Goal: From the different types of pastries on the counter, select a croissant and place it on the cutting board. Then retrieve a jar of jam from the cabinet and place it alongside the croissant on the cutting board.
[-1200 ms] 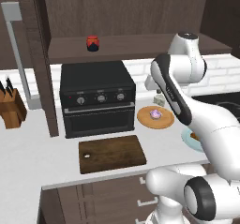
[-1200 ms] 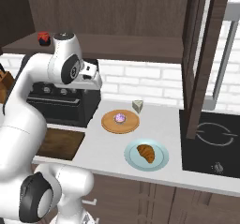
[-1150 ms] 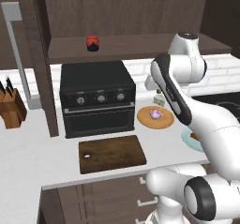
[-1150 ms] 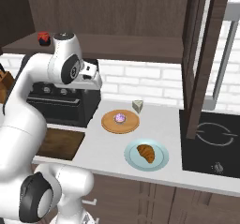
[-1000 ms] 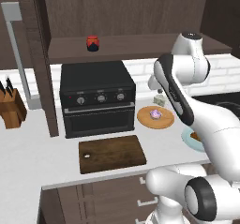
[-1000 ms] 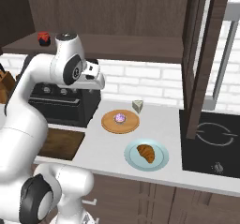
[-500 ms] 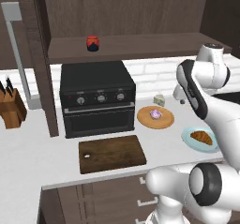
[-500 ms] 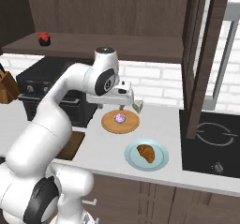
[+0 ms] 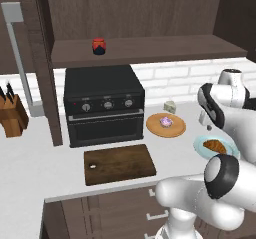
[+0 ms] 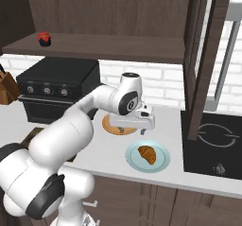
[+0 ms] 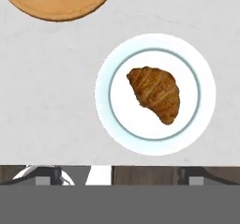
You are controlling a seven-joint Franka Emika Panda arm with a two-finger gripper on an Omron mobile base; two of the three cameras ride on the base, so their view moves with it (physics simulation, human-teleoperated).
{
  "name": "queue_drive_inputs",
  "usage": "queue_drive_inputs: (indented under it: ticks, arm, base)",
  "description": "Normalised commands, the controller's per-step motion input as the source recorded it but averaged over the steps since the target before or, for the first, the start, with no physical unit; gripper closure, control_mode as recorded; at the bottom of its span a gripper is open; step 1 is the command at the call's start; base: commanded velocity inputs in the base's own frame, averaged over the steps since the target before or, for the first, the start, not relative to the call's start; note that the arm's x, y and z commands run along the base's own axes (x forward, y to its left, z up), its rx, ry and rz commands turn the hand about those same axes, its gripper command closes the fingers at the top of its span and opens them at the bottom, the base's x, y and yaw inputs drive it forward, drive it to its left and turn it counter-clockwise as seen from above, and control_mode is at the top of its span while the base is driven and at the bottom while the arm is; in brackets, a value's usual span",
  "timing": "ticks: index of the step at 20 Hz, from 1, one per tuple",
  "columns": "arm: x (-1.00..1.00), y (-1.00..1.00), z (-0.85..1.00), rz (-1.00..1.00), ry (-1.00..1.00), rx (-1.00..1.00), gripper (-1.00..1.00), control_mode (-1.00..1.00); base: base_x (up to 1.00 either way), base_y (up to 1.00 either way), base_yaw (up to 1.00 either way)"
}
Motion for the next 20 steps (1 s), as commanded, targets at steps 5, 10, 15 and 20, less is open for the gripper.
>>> queue_drive_inputs:
  ticks: [5,10,15,20]
  arm:
    - [0.01,-0.40,-0.65,0.00,-0.01,0.00,-1.00,-1.00]
    - [0.31,-0.36,-0.58,0.00,0.01,0.00,-1.00,-1.00]
    - [0.47,-0.39,-0.28,0.00,0.04,0.00,-1.00,-1.00]
    - [0.13,-0.36,-0.19,0.03,0.01,0.05,-1.00,-1.00]
  base:
    - [0.00,0.00,0.00]
    - [0.00,0.00,0.00]
    - [0.00,0.00,0.00]
    - [0.00,0.00,0.00]
